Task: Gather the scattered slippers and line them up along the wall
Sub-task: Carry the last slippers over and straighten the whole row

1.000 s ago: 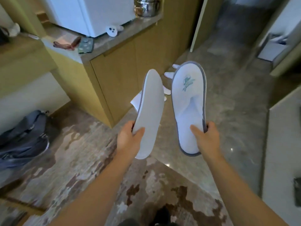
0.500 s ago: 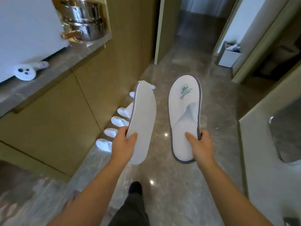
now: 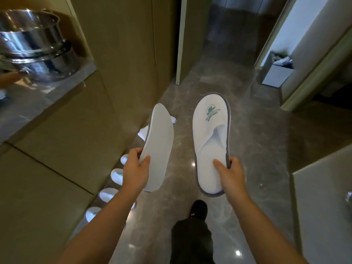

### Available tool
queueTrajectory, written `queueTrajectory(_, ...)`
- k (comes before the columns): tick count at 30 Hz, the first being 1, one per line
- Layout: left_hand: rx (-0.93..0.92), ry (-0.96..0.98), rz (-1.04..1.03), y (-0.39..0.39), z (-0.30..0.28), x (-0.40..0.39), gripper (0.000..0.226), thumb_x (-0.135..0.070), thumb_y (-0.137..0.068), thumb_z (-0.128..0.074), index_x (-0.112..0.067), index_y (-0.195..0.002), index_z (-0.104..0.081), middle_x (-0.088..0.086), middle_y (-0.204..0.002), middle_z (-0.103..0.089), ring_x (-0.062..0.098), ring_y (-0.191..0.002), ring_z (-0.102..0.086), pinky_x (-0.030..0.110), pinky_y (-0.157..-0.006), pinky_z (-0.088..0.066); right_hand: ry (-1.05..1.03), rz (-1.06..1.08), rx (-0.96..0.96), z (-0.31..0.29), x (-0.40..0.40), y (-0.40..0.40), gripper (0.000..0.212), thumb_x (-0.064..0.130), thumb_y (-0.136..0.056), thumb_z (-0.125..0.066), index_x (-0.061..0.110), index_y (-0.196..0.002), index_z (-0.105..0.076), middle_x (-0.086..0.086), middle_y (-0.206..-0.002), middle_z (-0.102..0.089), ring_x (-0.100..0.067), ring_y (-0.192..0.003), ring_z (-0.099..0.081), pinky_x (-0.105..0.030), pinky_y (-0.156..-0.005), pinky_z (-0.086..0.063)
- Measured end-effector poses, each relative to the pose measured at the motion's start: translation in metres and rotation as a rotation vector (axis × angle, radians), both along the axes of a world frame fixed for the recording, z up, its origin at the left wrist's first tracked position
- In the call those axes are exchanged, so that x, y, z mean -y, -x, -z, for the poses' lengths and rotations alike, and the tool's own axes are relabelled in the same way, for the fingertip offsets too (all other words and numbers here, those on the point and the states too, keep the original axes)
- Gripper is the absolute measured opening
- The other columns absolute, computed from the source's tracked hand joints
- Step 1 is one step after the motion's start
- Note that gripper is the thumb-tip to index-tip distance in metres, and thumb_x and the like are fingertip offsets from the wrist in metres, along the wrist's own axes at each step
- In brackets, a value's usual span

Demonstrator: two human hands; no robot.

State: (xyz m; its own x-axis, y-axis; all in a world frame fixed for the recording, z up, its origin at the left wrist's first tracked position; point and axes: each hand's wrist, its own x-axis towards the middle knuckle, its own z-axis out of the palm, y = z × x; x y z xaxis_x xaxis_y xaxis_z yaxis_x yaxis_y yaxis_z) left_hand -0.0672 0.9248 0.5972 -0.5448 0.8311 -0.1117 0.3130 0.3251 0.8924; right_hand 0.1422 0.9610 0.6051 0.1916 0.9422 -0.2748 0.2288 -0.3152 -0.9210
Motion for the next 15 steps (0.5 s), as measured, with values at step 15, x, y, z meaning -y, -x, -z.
queueTrajectory(15,0.104,0.213,-0.396,0.0,0.052,-0.335,0.025,-0.012,-0.089,-0.041,-0.005,-0.113,-0.044,0.015,-0.114,-0.055,0.02,-0.089,-0.045,0.034,-0.074,-0.035,0.12,-0.381,0.146,0.051,-0.403,0.031,0.027,0.016,-0.083,-0.059,0.002,-0.103,-0.047,-0.004,-0.089,-0.051,-0.022,-0.085,-0.051,-0.031,-0.07,-0.038)
